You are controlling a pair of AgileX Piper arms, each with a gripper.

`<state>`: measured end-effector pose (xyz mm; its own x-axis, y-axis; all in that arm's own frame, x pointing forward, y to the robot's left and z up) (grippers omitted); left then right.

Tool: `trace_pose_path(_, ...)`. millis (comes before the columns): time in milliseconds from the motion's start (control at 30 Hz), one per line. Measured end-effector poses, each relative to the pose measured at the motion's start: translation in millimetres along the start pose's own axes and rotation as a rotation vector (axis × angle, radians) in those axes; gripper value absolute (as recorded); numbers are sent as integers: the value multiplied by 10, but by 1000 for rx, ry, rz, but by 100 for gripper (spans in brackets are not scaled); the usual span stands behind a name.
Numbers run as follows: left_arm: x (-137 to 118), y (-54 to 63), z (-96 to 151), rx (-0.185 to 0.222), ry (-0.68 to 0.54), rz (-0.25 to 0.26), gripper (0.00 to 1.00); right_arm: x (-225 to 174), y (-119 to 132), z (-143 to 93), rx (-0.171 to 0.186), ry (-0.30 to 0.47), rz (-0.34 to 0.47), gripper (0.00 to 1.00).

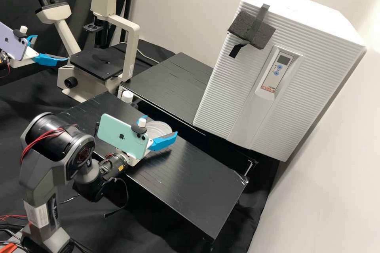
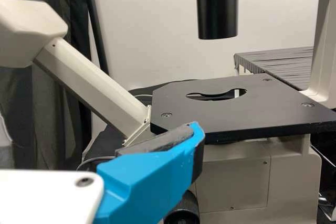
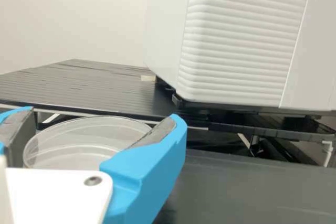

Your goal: Close the petri dish lid.

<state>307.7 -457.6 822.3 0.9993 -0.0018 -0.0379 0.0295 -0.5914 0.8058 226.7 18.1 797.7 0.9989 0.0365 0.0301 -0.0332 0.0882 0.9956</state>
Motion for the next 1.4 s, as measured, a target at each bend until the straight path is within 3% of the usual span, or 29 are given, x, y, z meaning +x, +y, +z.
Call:
trace_pose_path(133, 0, 0, 0, 0, 0, 0, 100, -70, 23, -20, 18, 12, 4, 0)
trace_pose_path(1067, 0, 0, 0, 0, 0, 0, 100, -174, -1, -71, 18, 39, -24, 0)
trace_pose_path(1100, 0, 0, 0, 0, 0, 0, 100, -174, 1, -68, 17, 39, -24, 100)
trace_pose_path(1400, 0, 0, 0, 0, 0, 0, 100, -203, -14, -45, 12, 32, -38, 100)
